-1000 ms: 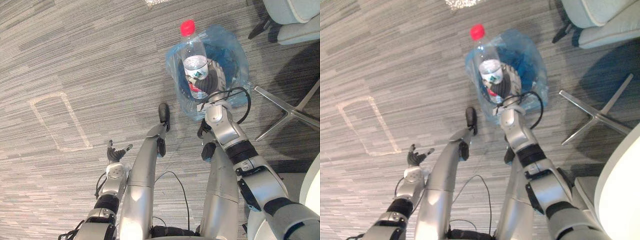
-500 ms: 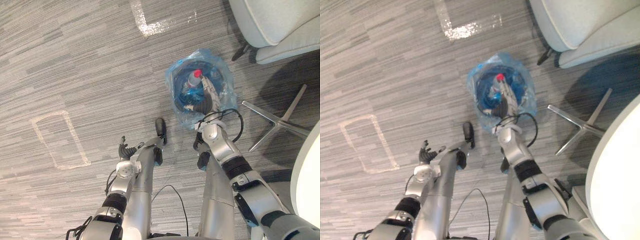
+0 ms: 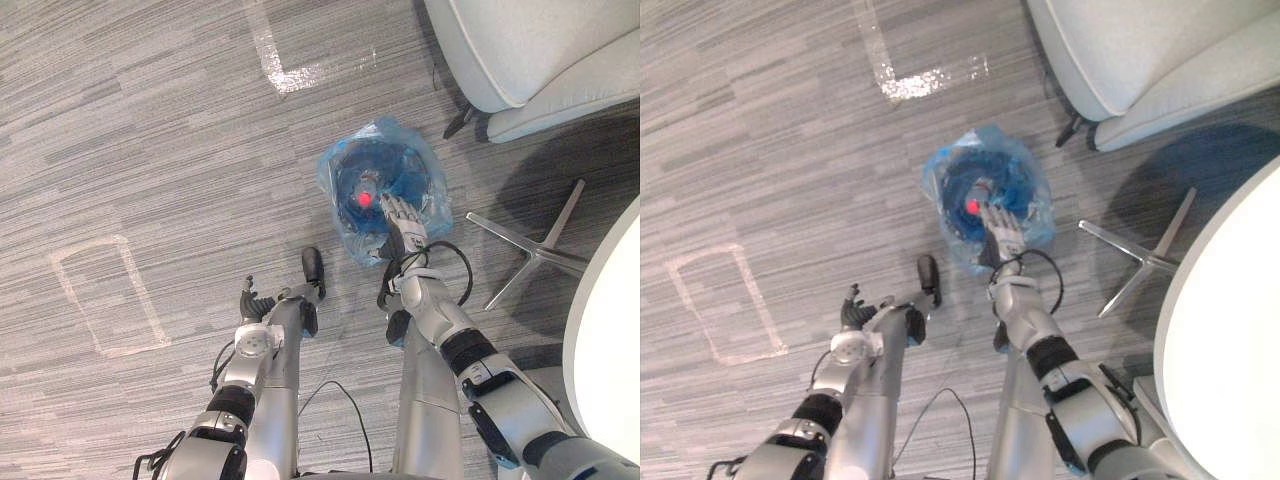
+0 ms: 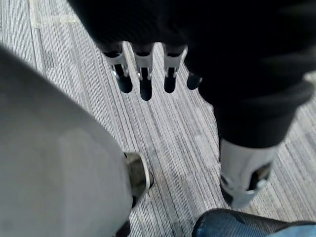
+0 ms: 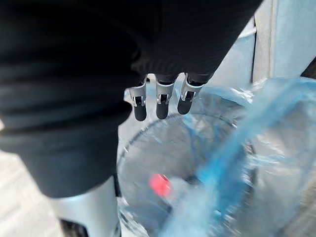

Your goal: Gather rubbish on tea table into small bin, then transfer packed bag to large trash can.

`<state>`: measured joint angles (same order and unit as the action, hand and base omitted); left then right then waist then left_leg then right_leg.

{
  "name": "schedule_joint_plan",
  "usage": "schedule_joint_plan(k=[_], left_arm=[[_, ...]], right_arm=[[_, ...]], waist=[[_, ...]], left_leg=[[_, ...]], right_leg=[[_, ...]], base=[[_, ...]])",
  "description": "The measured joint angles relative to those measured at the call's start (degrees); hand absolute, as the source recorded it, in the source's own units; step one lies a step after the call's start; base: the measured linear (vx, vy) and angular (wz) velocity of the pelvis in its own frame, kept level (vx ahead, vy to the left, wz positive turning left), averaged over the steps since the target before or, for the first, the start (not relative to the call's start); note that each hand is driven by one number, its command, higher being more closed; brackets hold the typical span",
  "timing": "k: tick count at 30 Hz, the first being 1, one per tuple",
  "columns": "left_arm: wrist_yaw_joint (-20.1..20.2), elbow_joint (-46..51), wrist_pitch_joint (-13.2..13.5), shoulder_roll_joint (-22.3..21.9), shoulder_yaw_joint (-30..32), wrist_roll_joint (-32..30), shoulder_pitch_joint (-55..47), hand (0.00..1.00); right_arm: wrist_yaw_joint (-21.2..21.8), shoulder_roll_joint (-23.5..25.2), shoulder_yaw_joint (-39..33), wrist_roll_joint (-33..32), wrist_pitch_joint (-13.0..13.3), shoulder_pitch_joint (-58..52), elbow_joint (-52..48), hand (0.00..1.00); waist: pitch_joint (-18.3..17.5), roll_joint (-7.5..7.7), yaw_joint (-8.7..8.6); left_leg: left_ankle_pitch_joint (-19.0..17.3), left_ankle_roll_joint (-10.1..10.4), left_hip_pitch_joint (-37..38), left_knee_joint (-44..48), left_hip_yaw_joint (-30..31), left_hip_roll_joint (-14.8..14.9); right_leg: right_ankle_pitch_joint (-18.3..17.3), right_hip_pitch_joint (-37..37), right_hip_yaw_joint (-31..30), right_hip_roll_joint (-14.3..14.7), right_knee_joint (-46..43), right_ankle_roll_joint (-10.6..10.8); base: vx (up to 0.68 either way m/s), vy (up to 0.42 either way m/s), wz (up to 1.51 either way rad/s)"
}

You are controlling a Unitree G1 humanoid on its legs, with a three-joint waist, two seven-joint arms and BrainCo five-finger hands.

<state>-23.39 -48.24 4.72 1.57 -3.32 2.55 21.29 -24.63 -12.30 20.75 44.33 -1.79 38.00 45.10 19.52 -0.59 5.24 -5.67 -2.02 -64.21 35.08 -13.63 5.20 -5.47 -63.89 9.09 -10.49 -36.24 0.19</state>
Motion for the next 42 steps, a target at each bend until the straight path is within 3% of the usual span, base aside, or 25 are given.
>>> schedule_joint_plan(k=[9,10,14,17,20,32,36,37,42], left_arm=[[0.00,-1.93,0.16,-1.80,0.07,2.30,3.94,0.00],[0.01,-2.06,0.21,-2.03,0.16,2.59,4.31,0.00],[0.38,-1.98,2.18,-2.59,2.42,4.52,6.02,0.00],[0.62,3.45,0.83,-1.89,2.03,5.51,6.71,0.00],[1.21,8.42,2.17,-1.36,1.55,7.33,6.66,0.00],[2.19,9.40,1.05,-1.34,3.78,9.98,4.83,0.00],[2.62,9.41,0.78,-1.34,3.92,9.96,4.45,0.00],[2.90,9.97,0.50,-1.20,3.83,9.94,3.80,0.00],[3.80,11.67,-0.75,-1.11,2.11,9.79,-2.49,0.00]], right_arm=[[1.70,2.49,0.44,2.94,-1.86,6.90,12.20,0.00],[1.96,2.57,0.37,2.94,-2.18,7.52,12.85,1.00],[2.33,2.04,0.14,2.92,-2.37,10.33,14.71,1.00],[2.29,0.94,-0.32,2.35,-2.31,11.50,14.24,1.00],[2.36,-0.94,-0.46,-1.93,-2.07,11.52,13.56,1.00],[2.31,-1.77,-2.98,-8.46,-1.77,11.16,4.43,1.00],[2.25,-1.58,-4.08,-9.05,-1.55,9.78,-0.04,1.00],[2.22,-1.25,-4.14,-9.48,-1.50,8.55,-2.30,1.00],[2.17,1.09,-4.34,-13.08,-0.91,-0.91,-10.89,1.00]], waist=[[0.00,-0.01,-0.10],[0.00,0.00,-0.10],[0.06,-0.05,-0.40],[0.39,-0.04,-0.70],[1.20,-0.12,-0.82],[2.60,0.03,-1.80],[2.69,0.06,-1.76],[3.25,0.43,-1.71],[3.32,0.58,-1.72]], left_leg=[[0.40,-0.46,-3.17,-0.18,0.08,0.02],[0.48,-0.46,-3.64,-0.09,0.15,-0.11],[1.28,-0.30,-6.95,0.34,1.55,-0.82],[1.63,-0.26,-9.28,1.44,2.68,-0.81],[1.62,-0.08,-9.72,2.01,3.06,-1.08],[1.70,0.22,-10.39,3.55,3.09,0.12],[1.50,0.43,-8.48,4.24,3.28,0.97],[0.53,1.11,-6.79,4.38,3.24,1.35],[0.15,0.76,1.72,1.83,2.02,2.75]], right_leg=[[0.27,-3.41,0.00,0.14,-0.28,-0.22],[0.10,-4.03,0.01,-0.02,-0.87,-0.40],[-0.95,-7.19,0.34,-0.50,-2.79,-0.42],[-1.40,-8.99,1.17,-0.62,-4.27,-0.78],[-2.27,-9.46,1.16,-1.02,-5.65,-0.43],[-2.40,-10.28,1.25,-0.24,-6.52,-0.44],[-2.41,-7.82,1.33,0.55,-6.47,-0.43],[-2.44,-6.00,1.38,0.85,-5.86,-0.58],[-2.44,3.09,1.91,2.05,-1.78,-0.64]], base=[[0.00,-0.002,0.03],[-0.01,-0.010,0.14],[-0.03,-0.011,0.27],[-0.05,-0.011,0.19],[-0.07,0.002,0.10],[-0.06,0.000,-0.03],[-0.08,-0.004,-0.16],[-0.09,-0.004,-0.30],[-0.07,-0.019,-0.16]])
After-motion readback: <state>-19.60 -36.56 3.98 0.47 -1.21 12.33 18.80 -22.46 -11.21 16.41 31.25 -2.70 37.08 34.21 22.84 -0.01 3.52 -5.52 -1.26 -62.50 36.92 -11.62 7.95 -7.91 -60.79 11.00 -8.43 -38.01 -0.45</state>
